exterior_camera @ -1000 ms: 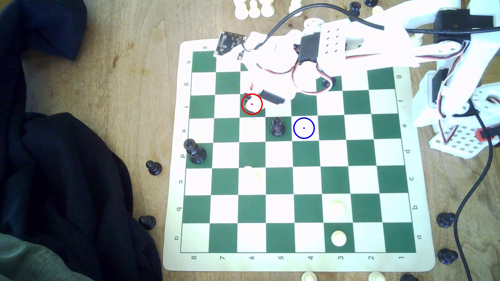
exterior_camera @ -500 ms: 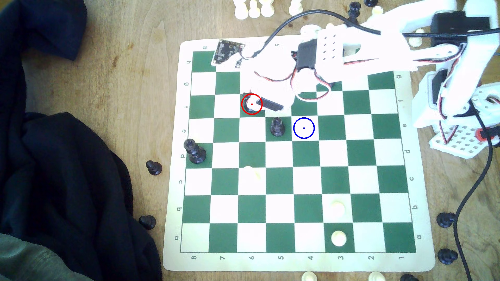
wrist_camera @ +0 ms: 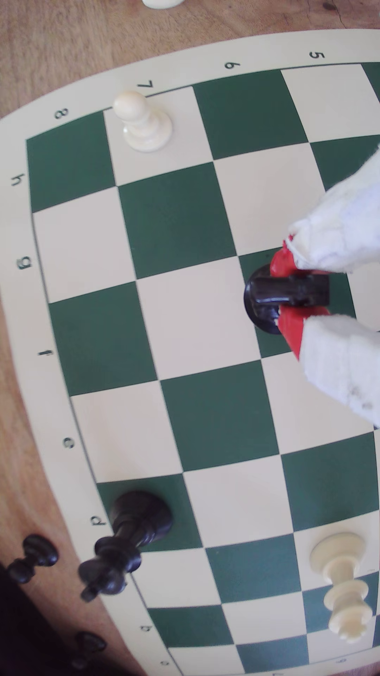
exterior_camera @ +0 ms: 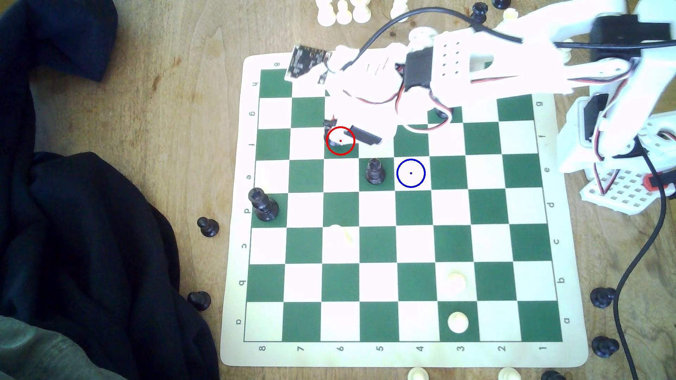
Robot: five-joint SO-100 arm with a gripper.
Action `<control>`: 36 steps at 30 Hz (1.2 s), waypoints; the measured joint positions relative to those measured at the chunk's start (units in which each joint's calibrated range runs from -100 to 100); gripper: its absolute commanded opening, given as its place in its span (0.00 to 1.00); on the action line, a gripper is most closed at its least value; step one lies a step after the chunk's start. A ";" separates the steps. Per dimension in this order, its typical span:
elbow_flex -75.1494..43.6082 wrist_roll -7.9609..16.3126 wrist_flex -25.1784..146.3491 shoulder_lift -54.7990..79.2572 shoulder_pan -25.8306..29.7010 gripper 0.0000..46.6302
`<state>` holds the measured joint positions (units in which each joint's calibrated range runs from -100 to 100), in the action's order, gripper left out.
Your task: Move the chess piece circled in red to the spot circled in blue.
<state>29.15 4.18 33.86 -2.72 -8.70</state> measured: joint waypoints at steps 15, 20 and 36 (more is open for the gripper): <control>14.19 0.20 8.29 -30.00 3.76 0.01; 25.94 0.24 12.91 -45.08 5.83 0.01; 48.71 0.63 12.11 -64.10 11.87 0.01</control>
<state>77.86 4.81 45.98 -66.82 3.17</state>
